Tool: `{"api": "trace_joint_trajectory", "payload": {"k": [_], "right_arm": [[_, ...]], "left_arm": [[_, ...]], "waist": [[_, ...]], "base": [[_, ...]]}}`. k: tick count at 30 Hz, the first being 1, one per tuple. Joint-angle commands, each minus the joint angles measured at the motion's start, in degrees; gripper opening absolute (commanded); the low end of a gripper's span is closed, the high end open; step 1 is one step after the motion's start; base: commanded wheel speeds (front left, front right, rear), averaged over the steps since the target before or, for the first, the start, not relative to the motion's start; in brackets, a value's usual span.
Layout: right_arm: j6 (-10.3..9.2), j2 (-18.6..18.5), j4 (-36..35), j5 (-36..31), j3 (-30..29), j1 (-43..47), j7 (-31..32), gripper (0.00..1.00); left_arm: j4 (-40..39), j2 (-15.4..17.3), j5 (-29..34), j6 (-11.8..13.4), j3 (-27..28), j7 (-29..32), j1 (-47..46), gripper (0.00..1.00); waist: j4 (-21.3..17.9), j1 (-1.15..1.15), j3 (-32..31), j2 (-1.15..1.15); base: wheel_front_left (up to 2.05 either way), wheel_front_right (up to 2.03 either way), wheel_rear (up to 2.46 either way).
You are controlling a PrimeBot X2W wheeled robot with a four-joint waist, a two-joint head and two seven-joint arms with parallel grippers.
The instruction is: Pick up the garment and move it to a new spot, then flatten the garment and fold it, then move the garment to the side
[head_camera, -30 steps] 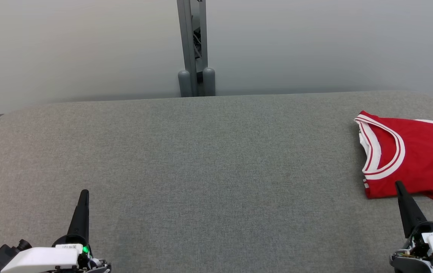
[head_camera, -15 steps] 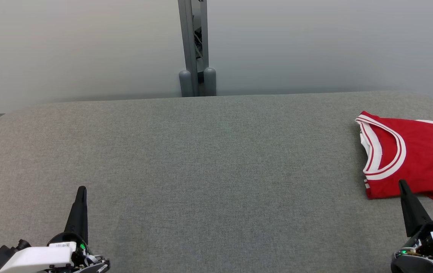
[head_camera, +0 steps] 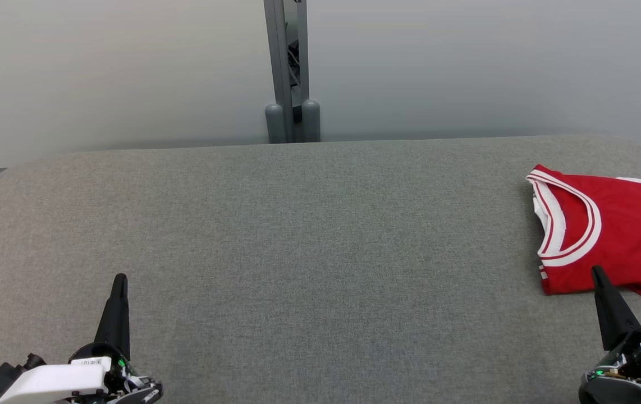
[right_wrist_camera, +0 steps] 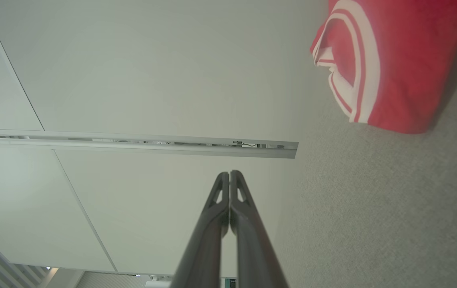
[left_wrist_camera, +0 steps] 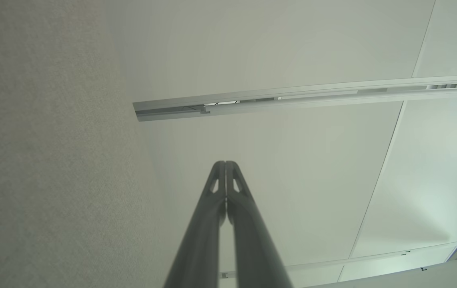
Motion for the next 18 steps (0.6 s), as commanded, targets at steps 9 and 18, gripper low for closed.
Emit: {"api": "trace_joint_trajectory", "payload": {"k": [9,18], "right_arm": [[0.01,-0.1,0.06,-0.2,-0.36,-0.39,0.41,0.0],[0.01,0.01,0.07,-0.38,-0.46,-0.41,0.46,0.0]], "left_arm": [[-0.09,0.2,-0.03,-0.24,0.3,0.11,-0.99,0.0],[-0.11,0.14,0.05,-0.25,0.36,0.19,-0.99,0.0]], "waist": [[0.0,0.0,0.0,0.0],[0.0,0.0,0.0,0.0]], "base": [[0.0,0.0,0.0],[0.0,0.0,0.0]]}}
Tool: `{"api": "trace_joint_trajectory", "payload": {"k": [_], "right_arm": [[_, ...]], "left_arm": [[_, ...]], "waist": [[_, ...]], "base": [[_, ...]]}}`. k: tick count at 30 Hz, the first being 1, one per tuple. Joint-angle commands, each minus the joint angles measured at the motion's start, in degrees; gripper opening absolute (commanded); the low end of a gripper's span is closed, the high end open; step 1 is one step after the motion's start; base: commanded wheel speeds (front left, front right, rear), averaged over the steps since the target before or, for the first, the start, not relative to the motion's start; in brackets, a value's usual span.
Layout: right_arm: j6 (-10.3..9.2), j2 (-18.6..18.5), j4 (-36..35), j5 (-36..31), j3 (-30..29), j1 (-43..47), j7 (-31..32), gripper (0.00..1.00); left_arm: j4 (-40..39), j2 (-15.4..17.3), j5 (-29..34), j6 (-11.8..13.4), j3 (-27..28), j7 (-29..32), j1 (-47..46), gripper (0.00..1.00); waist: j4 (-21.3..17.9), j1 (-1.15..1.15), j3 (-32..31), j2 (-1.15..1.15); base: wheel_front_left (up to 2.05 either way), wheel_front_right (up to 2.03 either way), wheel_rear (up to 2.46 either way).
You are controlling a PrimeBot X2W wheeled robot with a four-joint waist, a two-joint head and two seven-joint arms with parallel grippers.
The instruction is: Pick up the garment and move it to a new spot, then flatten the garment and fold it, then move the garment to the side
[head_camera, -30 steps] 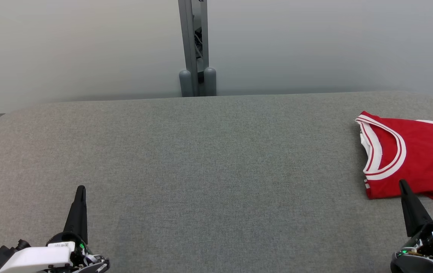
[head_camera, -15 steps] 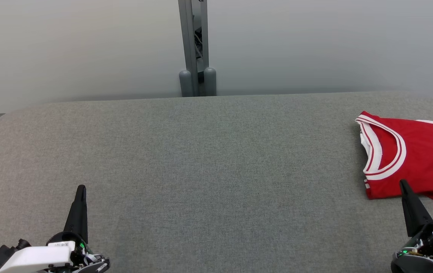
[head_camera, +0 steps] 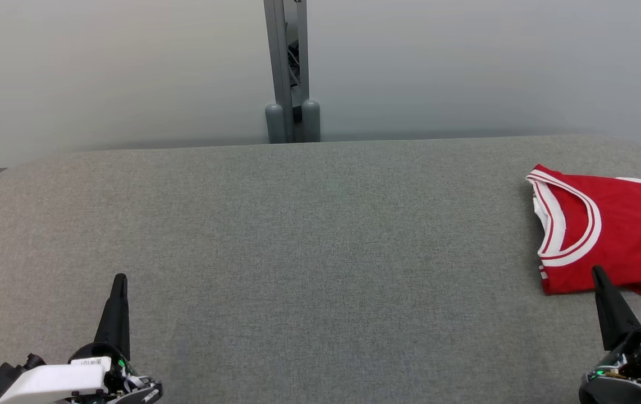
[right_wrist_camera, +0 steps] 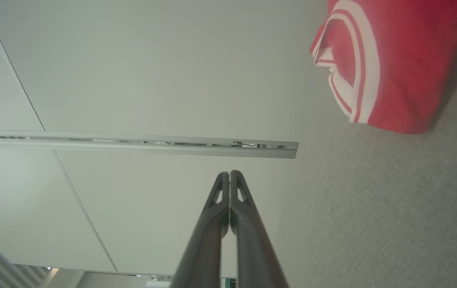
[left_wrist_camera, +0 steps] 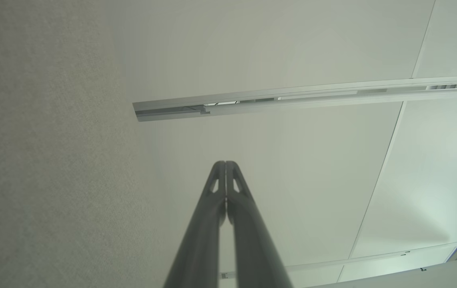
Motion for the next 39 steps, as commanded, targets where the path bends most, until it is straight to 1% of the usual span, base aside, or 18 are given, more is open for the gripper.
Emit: {"api": "trace_joint_trajectory", "payload": {"k": [1,39], "right_arm": [[0.01,-0.12,0.06,-0.34,-0.2,-0.41,0.25,0.0],[0.01,0.26,0.1,-0.66,-0.69,-0.51,0.65,0.0]], "left_arm": [[-0.11,0.22,0.05,-0.25,0.28,0.18,-0.99,0.0],[-0.12,0.03,0.23,-0.25,0.5,0.33,-1.0,0.0]], "waist": [[0.0,0.0,0.0,0.0],[0.0,0.0,0.0,0.0]], "base": [[0.0,0.0,0.0],[0.0,0.0,0.0]]}}
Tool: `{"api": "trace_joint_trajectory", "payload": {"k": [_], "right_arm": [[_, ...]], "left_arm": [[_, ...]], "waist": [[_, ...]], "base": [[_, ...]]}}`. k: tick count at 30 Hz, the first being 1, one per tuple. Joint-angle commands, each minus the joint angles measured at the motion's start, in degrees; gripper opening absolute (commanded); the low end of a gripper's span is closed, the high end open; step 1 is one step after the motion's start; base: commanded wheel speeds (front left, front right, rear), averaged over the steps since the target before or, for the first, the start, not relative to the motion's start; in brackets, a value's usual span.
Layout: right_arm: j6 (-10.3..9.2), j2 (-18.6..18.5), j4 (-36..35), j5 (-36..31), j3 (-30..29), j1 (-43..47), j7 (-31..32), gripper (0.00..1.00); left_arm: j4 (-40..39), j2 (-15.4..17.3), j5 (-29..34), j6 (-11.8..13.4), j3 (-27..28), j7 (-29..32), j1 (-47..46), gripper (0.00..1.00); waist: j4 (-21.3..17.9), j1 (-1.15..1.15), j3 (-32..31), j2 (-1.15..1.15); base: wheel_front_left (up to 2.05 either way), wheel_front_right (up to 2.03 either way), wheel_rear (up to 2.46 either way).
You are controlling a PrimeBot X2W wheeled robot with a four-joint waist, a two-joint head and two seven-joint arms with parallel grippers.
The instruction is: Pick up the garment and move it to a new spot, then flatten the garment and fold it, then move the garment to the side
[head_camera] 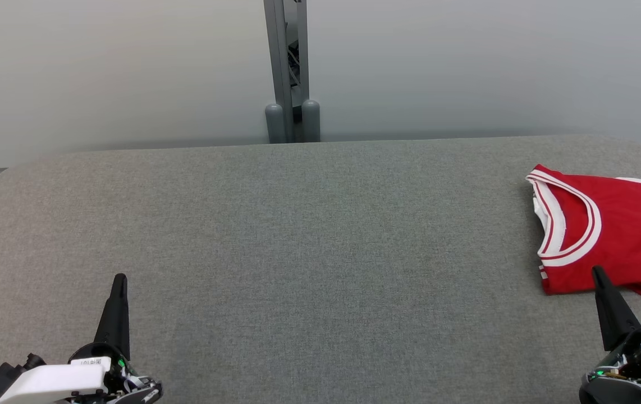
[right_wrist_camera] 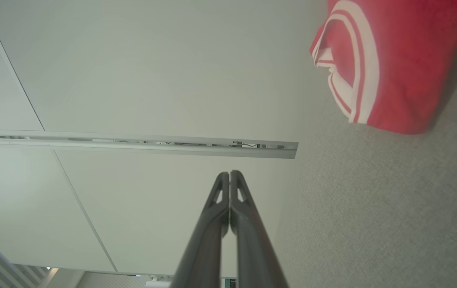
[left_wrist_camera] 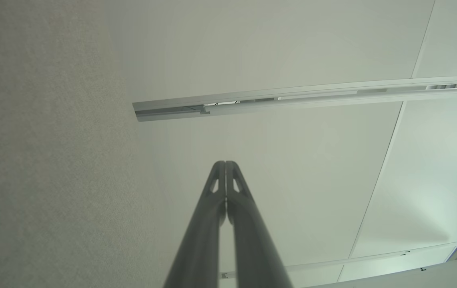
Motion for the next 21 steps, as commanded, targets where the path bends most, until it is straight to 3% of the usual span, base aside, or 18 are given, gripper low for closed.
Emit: {"api": "trace_joint_trajectory", "payload": {"k": [1,21], "right_arm": [[0.01,-0.1,0.06,-0.15,-0.2,-0.48,0.24,0.0],[0.01,0.02,0.08,-0.37,-0.38,-0.52,0.45,0.0]], "left_arm": [[-0.11,0.17,0.06,-0.23,0.29,0.1,-1.0,0.0],[-0.11,0.11,0.11,-0.23,0.37,0.21,-1.01,0.0]], "waist": [[0.0,0.0,0.0,0.0],[0.0,0.0,0.0,0.0]], "base": [[0.0,0.0,0.0],[0.0,0.0,0.0]]}}
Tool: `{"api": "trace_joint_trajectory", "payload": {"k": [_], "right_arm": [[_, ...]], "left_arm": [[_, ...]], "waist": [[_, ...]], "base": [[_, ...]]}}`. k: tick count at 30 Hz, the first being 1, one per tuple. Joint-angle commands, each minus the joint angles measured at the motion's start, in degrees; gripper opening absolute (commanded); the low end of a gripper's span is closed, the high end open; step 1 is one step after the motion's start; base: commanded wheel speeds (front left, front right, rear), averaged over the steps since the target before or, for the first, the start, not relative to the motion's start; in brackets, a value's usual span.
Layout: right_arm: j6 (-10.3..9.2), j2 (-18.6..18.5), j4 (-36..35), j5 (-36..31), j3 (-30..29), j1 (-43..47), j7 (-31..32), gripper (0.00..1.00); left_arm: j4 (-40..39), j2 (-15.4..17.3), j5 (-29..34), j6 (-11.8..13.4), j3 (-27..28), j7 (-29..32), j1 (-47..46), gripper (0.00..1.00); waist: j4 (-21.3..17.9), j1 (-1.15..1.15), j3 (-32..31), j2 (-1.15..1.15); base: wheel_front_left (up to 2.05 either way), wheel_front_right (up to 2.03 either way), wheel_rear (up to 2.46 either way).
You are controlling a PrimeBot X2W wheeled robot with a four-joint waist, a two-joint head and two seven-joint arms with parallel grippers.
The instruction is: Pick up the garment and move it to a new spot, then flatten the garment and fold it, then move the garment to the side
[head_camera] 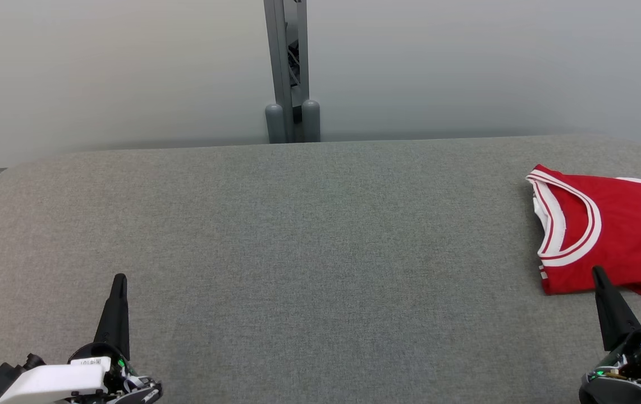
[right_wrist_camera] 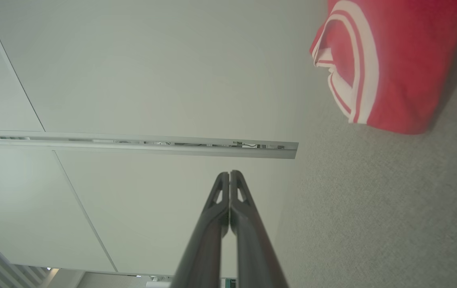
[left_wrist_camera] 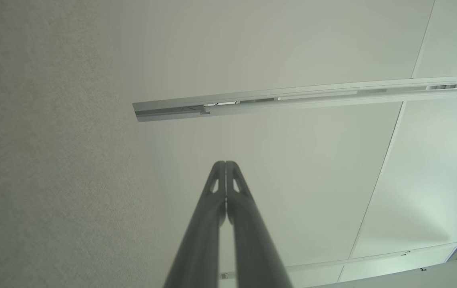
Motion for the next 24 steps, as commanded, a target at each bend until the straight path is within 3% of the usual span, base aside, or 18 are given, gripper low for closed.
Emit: {"api": "trace_joint_trajectory", "payload": {"k": [1,24], "right_arm": [[0.0,-0.17,0.07,-0.29,-0.18,-0.52,0.36,0.0],[0.0,0.0,0.08,-0.36,-0.39,-0.55,0.46,0.0]], "left_arm": [[-0.11,0.17,0.03,-0.23,0.27,0.2,-1.01,0.0],[-0.12,0.1,0.1,-0.23,0.34,0.28,-1.01,0.0]], "waist": [[0.0,0.0,0.0,0.0],[0.0,0.0,0.0,0.0]], "base": [[0.0,0.0,0.0],[0.0,0.0,0.0]]}}
